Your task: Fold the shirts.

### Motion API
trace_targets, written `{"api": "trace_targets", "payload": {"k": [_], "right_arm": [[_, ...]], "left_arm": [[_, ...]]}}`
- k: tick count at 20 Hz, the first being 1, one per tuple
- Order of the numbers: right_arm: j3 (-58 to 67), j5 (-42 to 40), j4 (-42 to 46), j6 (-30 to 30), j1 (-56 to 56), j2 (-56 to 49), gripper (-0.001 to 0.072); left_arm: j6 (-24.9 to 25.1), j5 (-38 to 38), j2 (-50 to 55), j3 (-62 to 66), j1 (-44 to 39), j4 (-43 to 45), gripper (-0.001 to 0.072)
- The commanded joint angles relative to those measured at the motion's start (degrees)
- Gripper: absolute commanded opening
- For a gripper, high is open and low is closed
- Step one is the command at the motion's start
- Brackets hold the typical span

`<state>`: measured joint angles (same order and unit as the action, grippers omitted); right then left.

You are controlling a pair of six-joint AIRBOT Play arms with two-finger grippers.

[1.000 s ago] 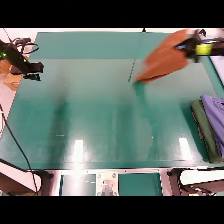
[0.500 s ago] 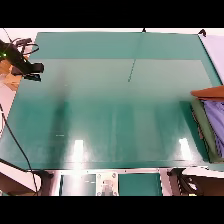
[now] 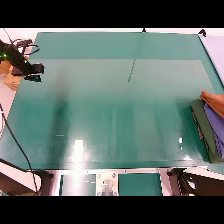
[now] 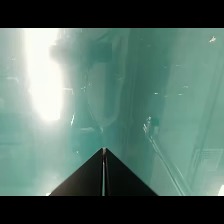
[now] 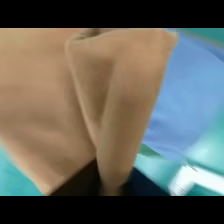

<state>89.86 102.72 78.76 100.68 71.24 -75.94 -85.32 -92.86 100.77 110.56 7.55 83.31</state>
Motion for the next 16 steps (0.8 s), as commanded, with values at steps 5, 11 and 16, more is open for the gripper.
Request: {"api": "trace_targets", "payload": {"k": [5,11,16], "right_arm": [[-10.54,-4.00,5.35,1.27,-2.14,0.09,0.0432],[-8.11,-17.05,-9.29,-6.62,-24.41,1.22,0.0014],[-21.27,-22.62,-7.50,-10.16,-47.25,8.63,0.0013]], "left_arm": [[0.28,-0.37,-0.02,-0.02,0.00,-0.15,0.0024],[-0.15,-1.01,-5.77,-6.16,-1.95,-7.43,0.0023],[-1.36,8.31,-25.24,-35.52,-8.66,-7.45,0.0023]]}}
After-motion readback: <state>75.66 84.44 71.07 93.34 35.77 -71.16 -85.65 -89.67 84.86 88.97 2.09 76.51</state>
